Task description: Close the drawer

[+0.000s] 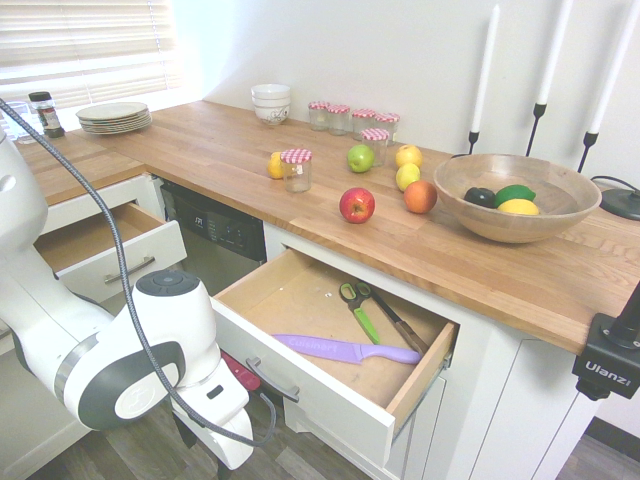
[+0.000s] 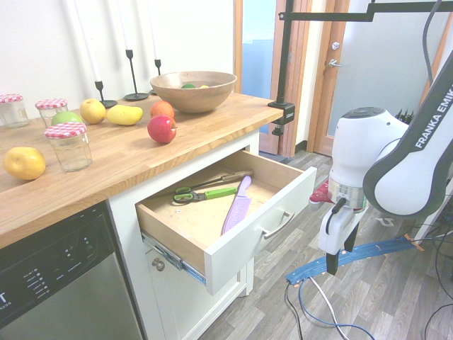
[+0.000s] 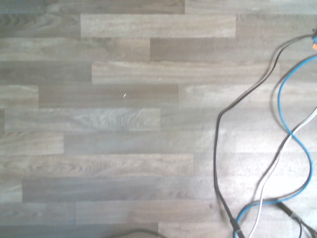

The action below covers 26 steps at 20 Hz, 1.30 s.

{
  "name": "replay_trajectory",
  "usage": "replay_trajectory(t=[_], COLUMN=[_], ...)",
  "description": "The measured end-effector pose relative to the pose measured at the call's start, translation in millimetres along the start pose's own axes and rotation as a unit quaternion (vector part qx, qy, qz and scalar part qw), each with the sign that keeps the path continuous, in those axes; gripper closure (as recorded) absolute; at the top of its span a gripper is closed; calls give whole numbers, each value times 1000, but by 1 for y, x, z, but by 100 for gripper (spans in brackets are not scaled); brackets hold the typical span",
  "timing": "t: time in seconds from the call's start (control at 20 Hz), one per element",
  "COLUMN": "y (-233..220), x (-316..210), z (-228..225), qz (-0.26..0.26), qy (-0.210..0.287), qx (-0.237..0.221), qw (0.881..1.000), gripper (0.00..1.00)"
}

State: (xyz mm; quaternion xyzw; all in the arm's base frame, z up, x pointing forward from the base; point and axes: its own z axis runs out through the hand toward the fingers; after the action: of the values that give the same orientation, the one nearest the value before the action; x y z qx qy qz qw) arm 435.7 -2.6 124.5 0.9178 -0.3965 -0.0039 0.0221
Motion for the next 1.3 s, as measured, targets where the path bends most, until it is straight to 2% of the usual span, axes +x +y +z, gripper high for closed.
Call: replay_trajectory(t=[0.85,1.3], y=[2,-19], x=[10,21], z=[8,-4], qz=[1,6], qy=[10,22], qx=[16,40], qw=[1000,999], gripper=[100,100])
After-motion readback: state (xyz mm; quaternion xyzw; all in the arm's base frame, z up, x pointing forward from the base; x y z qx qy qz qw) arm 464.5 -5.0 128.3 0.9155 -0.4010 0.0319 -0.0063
